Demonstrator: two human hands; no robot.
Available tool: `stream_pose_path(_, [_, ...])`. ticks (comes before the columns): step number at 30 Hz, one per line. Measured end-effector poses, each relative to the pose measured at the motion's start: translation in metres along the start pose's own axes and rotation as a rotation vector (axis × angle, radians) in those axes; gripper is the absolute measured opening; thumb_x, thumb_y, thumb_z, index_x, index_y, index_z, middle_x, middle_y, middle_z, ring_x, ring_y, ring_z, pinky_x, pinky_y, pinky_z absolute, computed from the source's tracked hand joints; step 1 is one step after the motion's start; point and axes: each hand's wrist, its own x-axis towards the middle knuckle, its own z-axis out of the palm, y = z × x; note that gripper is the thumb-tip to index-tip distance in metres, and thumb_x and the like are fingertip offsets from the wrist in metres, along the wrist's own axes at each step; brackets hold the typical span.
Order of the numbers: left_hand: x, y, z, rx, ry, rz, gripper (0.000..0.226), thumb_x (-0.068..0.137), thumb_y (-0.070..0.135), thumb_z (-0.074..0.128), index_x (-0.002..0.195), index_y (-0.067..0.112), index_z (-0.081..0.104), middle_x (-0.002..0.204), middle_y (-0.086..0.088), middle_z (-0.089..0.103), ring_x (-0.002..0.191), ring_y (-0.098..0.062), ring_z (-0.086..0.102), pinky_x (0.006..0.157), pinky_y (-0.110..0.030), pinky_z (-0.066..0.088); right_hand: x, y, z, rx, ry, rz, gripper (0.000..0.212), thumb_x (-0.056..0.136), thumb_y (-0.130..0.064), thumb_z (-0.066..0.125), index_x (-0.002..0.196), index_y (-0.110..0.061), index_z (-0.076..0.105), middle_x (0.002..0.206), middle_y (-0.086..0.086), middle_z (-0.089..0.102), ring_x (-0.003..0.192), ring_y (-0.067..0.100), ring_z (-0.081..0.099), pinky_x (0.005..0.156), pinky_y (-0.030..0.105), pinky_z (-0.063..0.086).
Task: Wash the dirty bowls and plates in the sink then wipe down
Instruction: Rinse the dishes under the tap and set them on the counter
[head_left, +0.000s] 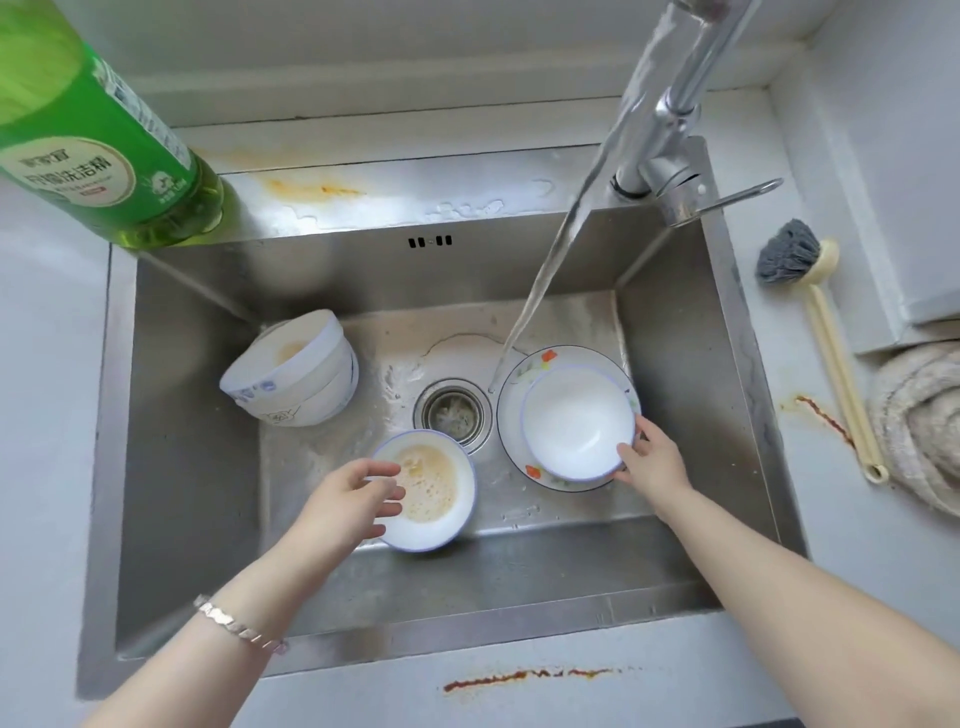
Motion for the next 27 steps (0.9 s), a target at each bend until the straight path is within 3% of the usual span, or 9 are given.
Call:
stream_pose_path(2, [-0.002,-0.003,-0.002,-0.014,0.001,-0.005,0.017,0.093,0.004,0.046,0.092,0.017,0.057,0.087,-0.005,0.063,0.077,-0.016,0.059,0.067,-0.027,0.046,-0.006,-0.002,0.000,-0.316,0.058,-0.119,0.047,0.089,0.003,0.047,0.134,-0.010,0.046,0.127,0.013,0.056,0.116,0.030,0.052,0.086,0.030,0.041])
stream_pose_path(5, [-0.005,-0.008,-0.011,-0.031,0.012,-0.003,0.016,0.093,0.004,0.046,0.101,0.012,0.057,0.088,-0.006,0.063,0.078,-0.016,0.059,0.067,-0.027,0.046,-0.026,-0.007,0.014,-0.716,0.139,-0.393,0.044,0.087,-0.001,0.049,0.130,-0.010,0.050,0.132,0.012,0.049,0.122,0.029,0.042,0.098,0.030,0.034])
stream_pose_path(8, [-0.010,-0.016,-0.025,-0.041,0.013,-0.008,0.018,0.093,0.004,0.047,0.107,0.011,0.056,0.088,-0.005,0.063,0.079,-0.017,0.059,0.068,-0.026,0.045,-0.054,-0.014,0.056,-0.896,-0.162,-0.499,0.034,0.090,-0.012,0.051,0.123,-0.013,0.055,0.121,0.009,0.057,0.111,0.025,0.052,0.090,0.029,0.039])
stream_pose_path(10, [-0.013,-0.023,-0.037,-0.041,0.023,-0.011,0.018,0.093,0.006,0.048,0.107,0.012,0.056,0.090,-0.004,0.064,0.080,-0.016,0.059,0.069,-0.026,0.045,-0.065,-0.016,0.091,-1.085,-0.374,-0.401,0.027,0.091,-0.021,0.049,0.116,-0.011,0.057,0.117,0.012,0.061,0.108,0.028,0.056,0.083,0.029,0.042])
stream_pose_path(12, [-0.014,-0.030,-0.049,-0.038,0.041,-0.010,0.017,0.092,0.007,0.049,0.105,0.015,0.057,0.092,-0.004,0.065,0.082,-0.016,0.060,0.071,-0.026,0.046,-0.064,-0.014,0.125,-1.179,-0.450,-0.304,0.027,0.093,-0.025,0.047,0.111,-0.008,0.054,0.122,0.017,0.057,0.112,0.030,0.054,0.081,0.030,0.041])
stream_pose_path(15, [-0.013,-0.038,-0.064,-0.027,0.056,-0.003,0.016,0.093,0.009,0.048,0.102,0.019,0.057,0.094,-0.002,0.066,0.085,-0.015,0.062,0.072,-0.027,0.047,-0.052,-0.005,0.158,-1.113,-0.378,-0.141,0.044,0.095,-0.023,0.047,0.131,0.000,0.039,0.137,0.020,0.043,0.127,0.031,0.042,0.098,0.033,0.037])
stream_pose_path(17, [-0.010,-0.042,-0.072,-0.027,0.063,0.002,0.017,0.093,0.009,0.047,0.099,0.021,0.057,0.093,-0.001,0.066,0.085,-0.015,0.062,0.072,-0.027,0.047,-0.043,-0.001,0.166,-1.014,-0.297,-0.080,0.041,0.094,-0.013,0.043,0.134,-0.003,0.039,0.139,0.018,0.043,0.128,0.031,0.042,0.100,0.034,0.035])
stream_pose_path(24, [-0.003,-0.043,-0.083,-0.057,0.057,0.002,0.021,0.092,0.006,0.049,0.109,0.014,0.057,0.092,-0.004,0.064,0.083,-0.017,0.061,0.072,-0.028,0.047,-0.056,-0.011,0.159,-0.902,-0.298,-0.182,0.039,0.083,-0.005,0.046,0.120,-0.012,0.057,0.118,0.015,0.062,0.110,0.033,0.056,0.086,0.032,0.045])
stream_pose_path(27, [-0.006,-0.038,-0.079,-0.066,0.035,0.024,0.035,0.092,0.010,0.052,0.127,0.010,0.049,0.102,-0.007,0.060,0.089,-0.018,0.060,0.077,-0.029,0.048,-0.080,-0.034,0.137,-0.688,-0.335,-0.141,0.032,0.084,-0.001,0.044,0.110,-0.010,0.060,0.097,0.014,0.065,0.080,0.031,0.064,0.072,0.036,0.056])
